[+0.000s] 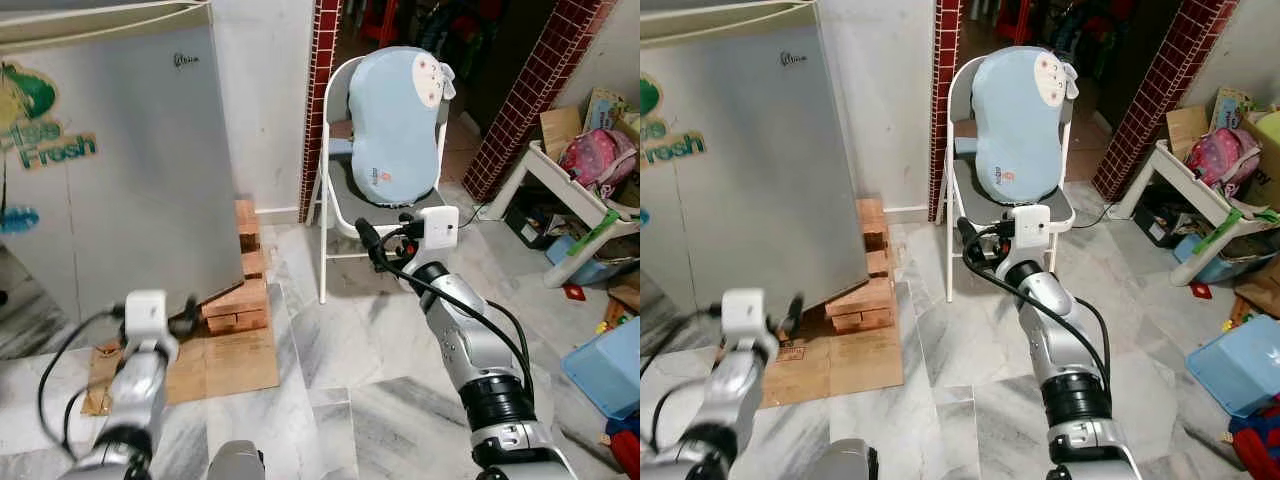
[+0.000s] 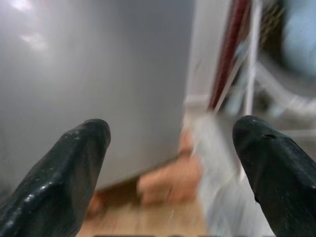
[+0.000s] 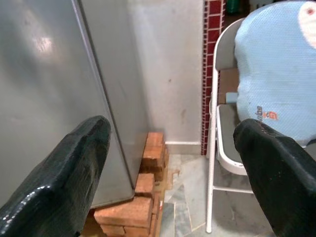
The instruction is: Restocking fridge
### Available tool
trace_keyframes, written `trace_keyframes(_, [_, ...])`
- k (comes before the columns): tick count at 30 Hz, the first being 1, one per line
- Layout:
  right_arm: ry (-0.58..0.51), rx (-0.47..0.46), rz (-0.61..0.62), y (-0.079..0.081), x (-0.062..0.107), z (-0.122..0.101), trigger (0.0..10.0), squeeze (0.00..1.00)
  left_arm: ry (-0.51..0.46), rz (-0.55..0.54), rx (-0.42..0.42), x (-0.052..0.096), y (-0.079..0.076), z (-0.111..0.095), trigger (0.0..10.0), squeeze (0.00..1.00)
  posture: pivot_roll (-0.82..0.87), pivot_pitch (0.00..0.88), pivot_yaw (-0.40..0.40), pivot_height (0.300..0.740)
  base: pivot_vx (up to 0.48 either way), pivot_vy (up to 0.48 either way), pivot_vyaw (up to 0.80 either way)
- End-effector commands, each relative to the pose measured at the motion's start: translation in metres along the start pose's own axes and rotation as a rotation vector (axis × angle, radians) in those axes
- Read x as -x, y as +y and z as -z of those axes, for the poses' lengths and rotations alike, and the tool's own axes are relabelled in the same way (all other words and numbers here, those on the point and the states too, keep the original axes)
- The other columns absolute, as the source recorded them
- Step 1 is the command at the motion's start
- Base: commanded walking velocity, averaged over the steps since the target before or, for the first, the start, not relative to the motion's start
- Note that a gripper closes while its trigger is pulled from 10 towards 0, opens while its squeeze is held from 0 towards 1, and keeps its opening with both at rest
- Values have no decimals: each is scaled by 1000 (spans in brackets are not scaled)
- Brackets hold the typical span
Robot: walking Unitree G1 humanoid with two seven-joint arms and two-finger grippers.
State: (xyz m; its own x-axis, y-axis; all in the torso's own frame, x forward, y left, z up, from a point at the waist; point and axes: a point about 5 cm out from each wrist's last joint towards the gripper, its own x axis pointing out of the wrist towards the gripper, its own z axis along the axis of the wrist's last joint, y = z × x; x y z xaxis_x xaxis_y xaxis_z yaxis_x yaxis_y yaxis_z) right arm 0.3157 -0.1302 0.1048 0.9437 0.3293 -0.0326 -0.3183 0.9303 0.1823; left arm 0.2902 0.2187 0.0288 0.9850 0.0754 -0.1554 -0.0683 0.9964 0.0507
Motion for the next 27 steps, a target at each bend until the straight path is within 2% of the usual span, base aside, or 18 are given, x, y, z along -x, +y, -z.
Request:
trace_keyframes(1, [-25,-6,31,-6,4,-4,10000,0,-81,36,35,-8,-12,-22,10000,0,54,0,-50,740,0,0,0])
trace_keyframes(2, [-24,-13,38,-6,8,-2,10000,0,-197,133,112,-3,-43,-52,10000,0,45,0,-47,740,0,0,0])
trace_keyframes(4, [-20,-15,43,-7,11,1,10000,0,-243,193,166,8,-60,-66,10000,0,41,0,-46,740,0,0,0])
trace_keyframes(6, [-18,-14,46,-7,11,2,10000,0,-245,208,184,12,-65,-68,10000,0,41,0,-45,740,0,0,0])
trace_keyframes(7, [-23,-12,50,-7,11,1,10000,0,-232,206,250,17,-70,-71,10000,0,40,0,-47,740,0,0,0])
trace_keyframes(9, [-31,-10,54,-7,10,-1,10000,0,-213,188,323,19,-71,-71,10000,0,38,0,-48,740,0,0,0])
trace_keyframes(12, [-39,-2,59,-8,10,-5,10000,0,-192,203,367,24,-69,-71,10000,0,38,0,-56,740,0,0,0])
trace_keyframes(16, [-28,4,61,-12,12,-5,10000,0,-149,217,356,31,-64,-69,10000,0,40,0,-67,740,0,335,0])
trace_keyframes(19, [-17,17,62,-15,13,-6,10000,0,-141,224,310,31,-60,-69,10000,0,41,0,-71,740,0,480,-300])
trace_keyframes(27, [-2,29,76,-18,17,-3,10000,0,-66,253,258,43,-58,-57,10000,0,33,0,-68,740,0,480,-800])
